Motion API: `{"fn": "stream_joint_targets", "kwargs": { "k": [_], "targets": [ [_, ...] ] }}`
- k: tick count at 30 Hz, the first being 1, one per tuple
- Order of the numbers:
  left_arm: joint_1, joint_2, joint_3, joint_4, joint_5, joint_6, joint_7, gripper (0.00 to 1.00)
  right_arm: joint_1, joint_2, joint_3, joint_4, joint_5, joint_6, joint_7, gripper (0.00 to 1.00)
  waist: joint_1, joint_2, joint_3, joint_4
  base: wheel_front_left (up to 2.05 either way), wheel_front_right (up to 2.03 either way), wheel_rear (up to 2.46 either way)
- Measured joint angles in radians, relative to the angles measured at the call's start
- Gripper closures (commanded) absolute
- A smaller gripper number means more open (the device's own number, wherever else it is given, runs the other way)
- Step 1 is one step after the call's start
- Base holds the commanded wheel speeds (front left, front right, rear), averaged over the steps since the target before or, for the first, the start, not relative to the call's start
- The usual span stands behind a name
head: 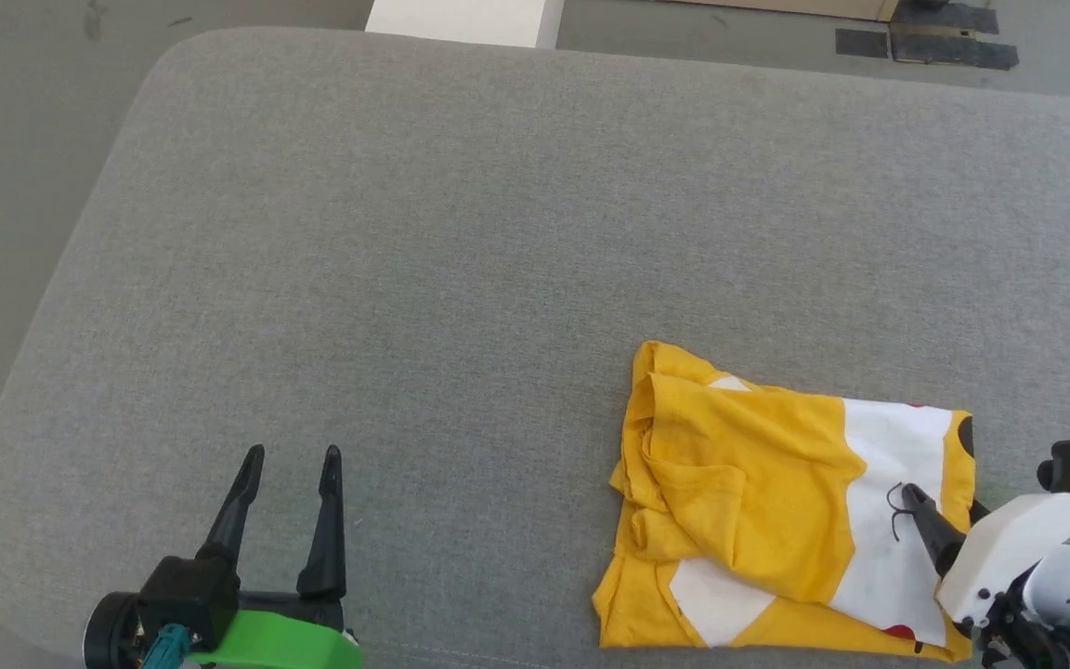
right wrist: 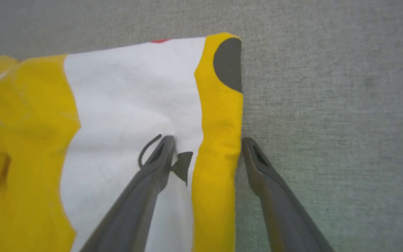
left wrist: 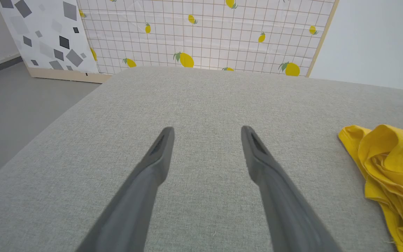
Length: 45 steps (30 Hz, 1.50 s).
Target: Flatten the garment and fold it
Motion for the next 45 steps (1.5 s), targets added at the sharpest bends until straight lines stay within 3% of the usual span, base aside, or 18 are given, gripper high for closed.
{"fn": "stream_joint_targets", "kwargs": {
  "k": [1, 3, 11, 16, 25, 34, 38, 45],
  "targets": [
    [0.000, 0.001, -0.001, 0.000, 0.000, 0.000, 0.000, 0.00, -0.004, 0.000, -0.002, 0.003, 0.005, 0.000, 0.006, 0.67, 0.0000, 0.0000, 0.002, 0.001, 0.00, 0.00, 0.00],
    [-0.003, 0.005, -0.007, 0.001, 0.002, 0.000, 0.000, 0.00, -0.009, -0.001, -0.003, 0.006, 0.005, 0.000, 0.009, 1.00, 0.0000, 0.0000, 0.006, 0.003, 0.00, 0.00, 0.00],
    [-0.021, 0.009, -0.034, 0.000, 0.010, -0.001, 0.000, 0.00, -0.020, 0.003, 0.020, -0.011, -0.006, 0.000, 0.010, 1.00, 0.0001, 0.0000, -0.006, -0.023, 0.00, 0.00, 0.00],
    [-0.022, 0.008, -0.046, -0.006, 0.012, -0.001, 0.000, 0.00, -0.040, -0.034, 0.054, -0.059, -0.024, 0.000, 0.020, 1.00, 0.0000, 0.0000, -0.014, -0.057, 0.00, 0.00, 0.00],
    [-0.054, 0.021, -0.067, -0.019, 0.034, -0.001, 0.000, 0.00, -0.158, -0.181, 0.134, -0.091, -0.077, 0.000, 0.064, 1.00, 0.0000, 0.0000, -0.006, -0.137, 0.00, 0.00, 0.00],
    [-0.104, 0.044, -0.086, -0.053, 0.040, -0.005, 0.005, 0.00, -0.304, -0.372, 0.215, -0.061, -0.146, 0.000, 0.087, 1.00, 0.0000, 0.0000, 0.031, -0.237, 0.00, 0.00, 0.00],
    [-0.137, 0.062, -0.091, -0.081, 0.048, -0.006, 0.018, 0.00, -0.360, -0.461, 0.243, -0.035, -0.178, 0.000, 0.077, 1.00, 0.0000, 0.0001, 0.063, -0.275, 0.00, 0.00, 0.00],
    [-0.192, 0.095, -0.104, -0.130, 0.061, -0.008, 0.052, 0.00, -0.451, -0.558, 0.258, 0.032, -0.228, 0.000, 0.034, 1.00, 0.0000, 0.0001, 0.141, -0.322, 0.00, 0.00, 0.00]
  ]
}}
